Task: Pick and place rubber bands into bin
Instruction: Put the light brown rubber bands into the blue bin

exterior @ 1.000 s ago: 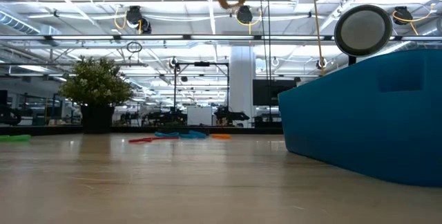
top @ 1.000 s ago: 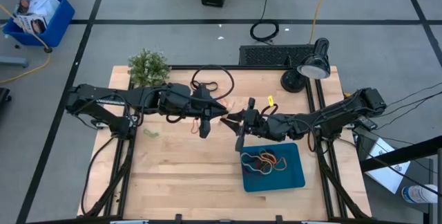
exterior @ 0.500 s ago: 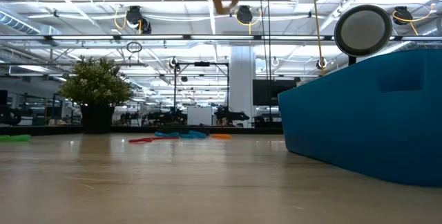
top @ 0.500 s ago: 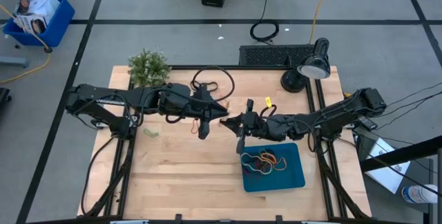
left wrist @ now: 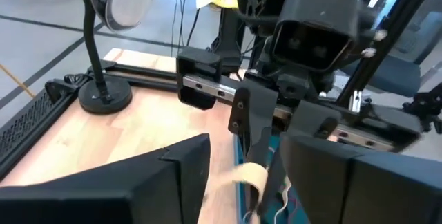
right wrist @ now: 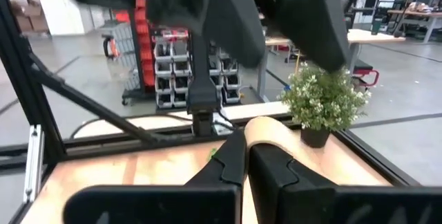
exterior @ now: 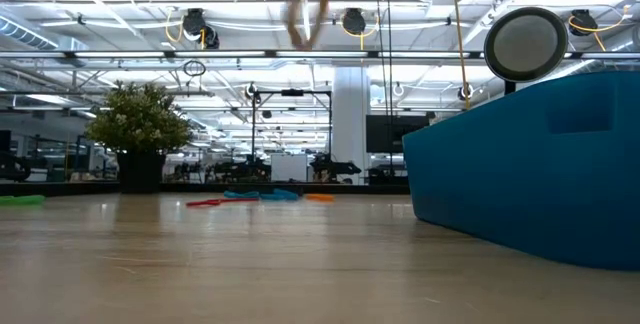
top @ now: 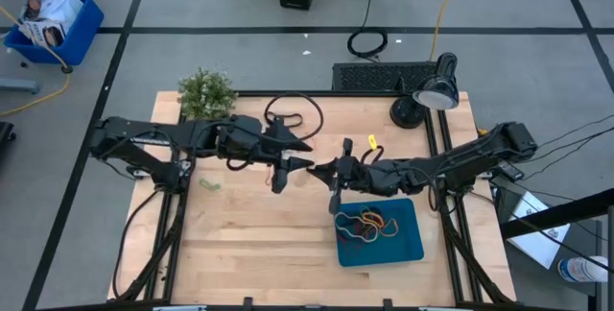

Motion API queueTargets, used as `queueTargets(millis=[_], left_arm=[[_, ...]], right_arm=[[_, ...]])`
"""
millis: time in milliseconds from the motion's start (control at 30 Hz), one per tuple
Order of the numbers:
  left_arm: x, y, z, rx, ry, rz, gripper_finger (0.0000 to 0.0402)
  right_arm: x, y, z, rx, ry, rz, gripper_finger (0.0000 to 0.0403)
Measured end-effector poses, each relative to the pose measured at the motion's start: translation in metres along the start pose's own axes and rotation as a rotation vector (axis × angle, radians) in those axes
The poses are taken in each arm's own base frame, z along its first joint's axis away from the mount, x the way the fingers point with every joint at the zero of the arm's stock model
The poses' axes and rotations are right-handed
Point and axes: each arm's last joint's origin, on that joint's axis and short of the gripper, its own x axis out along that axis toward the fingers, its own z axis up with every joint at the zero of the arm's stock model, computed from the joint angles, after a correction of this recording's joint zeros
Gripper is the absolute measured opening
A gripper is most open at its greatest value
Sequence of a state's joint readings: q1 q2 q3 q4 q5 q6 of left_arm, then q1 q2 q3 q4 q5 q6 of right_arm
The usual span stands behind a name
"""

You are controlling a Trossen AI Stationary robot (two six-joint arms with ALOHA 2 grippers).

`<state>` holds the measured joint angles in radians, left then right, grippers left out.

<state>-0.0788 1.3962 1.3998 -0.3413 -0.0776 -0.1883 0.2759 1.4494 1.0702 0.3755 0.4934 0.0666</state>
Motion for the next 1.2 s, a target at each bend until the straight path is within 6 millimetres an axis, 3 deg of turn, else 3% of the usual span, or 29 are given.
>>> queueTargets(millis=[233, 533, 900, 1200], left_arm=[[-0.021, 0.003, -0.005, -0.004, 0.093, 0.019, 0.0189], [-0.034, 0.008, -0.027, -0.084, 0.341, 0.086, 0.0189], [-0.038, 0.010, -0.037, -0.099, 0.443, 0.118, 0.0189], [-0.037, 0.011, -0.036, -0.142, 0.426, 0.161, 0.0189]], right_arm=[[-0.016, 0.003, 0.005, -0.028, 0.049, 0.027, 0.0002], [-0.063, 0.004, 0.007, -0.044, 0.281, 0.169, 0.0002], [-0.092, 0.016, -0.016, 0.089, 0.625, 0.315, 0.0001], [-0.114, 0.018, -0.037, 0.194, 0.928, 0.251, 0.0000]])
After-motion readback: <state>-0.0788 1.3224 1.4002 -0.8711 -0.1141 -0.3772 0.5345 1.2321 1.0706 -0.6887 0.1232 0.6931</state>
